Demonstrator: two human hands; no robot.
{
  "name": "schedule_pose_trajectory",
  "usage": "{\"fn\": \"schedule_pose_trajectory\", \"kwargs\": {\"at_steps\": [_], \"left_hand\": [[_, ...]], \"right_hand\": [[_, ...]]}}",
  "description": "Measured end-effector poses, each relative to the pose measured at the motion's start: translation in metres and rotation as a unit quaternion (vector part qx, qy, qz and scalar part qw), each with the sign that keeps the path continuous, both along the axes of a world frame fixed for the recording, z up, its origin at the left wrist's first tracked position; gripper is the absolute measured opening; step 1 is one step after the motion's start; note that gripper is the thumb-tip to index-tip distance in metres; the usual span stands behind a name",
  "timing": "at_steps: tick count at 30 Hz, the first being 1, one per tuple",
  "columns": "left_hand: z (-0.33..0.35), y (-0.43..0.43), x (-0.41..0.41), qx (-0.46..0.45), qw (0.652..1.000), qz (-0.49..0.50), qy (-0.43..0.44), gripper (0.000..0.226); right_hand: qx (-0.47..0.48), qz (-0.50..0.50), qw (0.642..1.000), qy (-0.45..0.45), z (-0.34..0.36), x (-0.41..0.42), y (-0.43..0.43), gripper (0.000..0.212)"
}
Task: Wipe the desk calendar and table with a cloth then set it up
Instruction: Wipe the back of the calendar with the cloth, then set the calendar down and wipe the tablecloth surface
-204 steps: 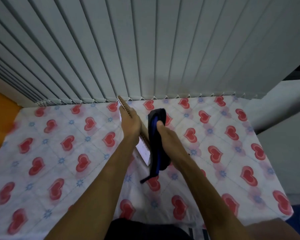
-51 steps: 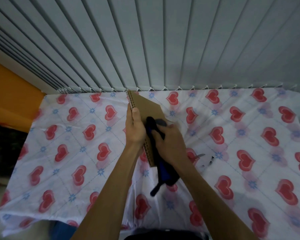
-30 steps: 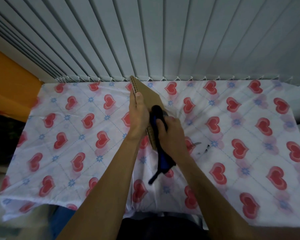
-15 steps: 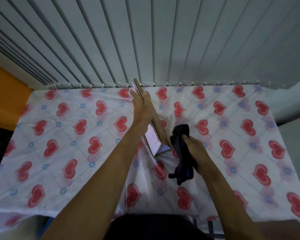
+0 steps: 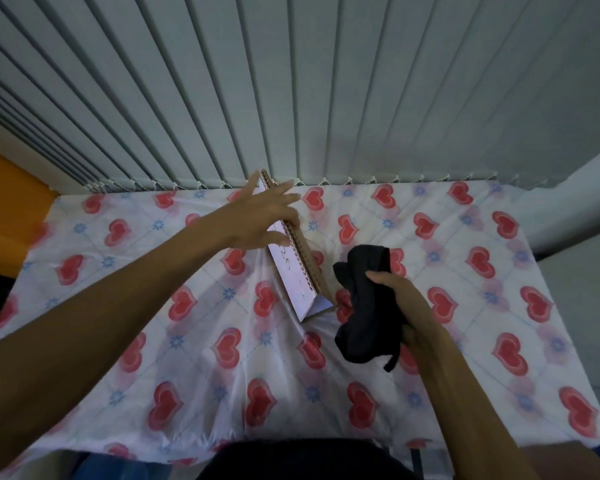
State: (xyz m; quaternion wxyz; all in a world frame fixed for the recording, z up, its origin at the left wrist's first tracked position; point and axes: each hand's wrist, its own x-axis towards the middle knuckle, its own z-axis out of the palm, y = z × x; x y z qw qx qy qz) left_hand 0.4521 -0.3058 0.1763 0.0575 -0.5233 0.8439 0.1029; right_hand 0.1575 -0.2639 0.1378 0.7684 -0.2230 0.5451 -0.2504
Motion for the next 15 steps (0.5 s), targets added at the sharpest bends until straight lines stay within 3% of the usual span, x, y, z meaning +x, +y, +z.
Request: {"fn": "schedule_pose_trajectory", "kwargs": {"at_steps": [4, 9, 15], "left_hand": [[0.016, -0.006, -0.001, -0.014, 0.999, -0.017, -0.028, 0.027], [0.011, 0.006, 0.006, -0.064, 0.998, 0.025, 0.015, 0.035], [0.008, 0.014, 0.006, -0.058, 0.992, 0.090, 0.067, 0.033]], "right_hand": [[-0.012, -0.043, 0.998, 0.034, -0.008, -0.002, -0.008, 0.039], [-0.025, -0.124, 0.991, 0.046, -0.007, -0.008, -0.015, 0.042], [-0.028, -0.175, 0.982, 0.063, 0.002, -0.008, -0.020, 0.043]]}}
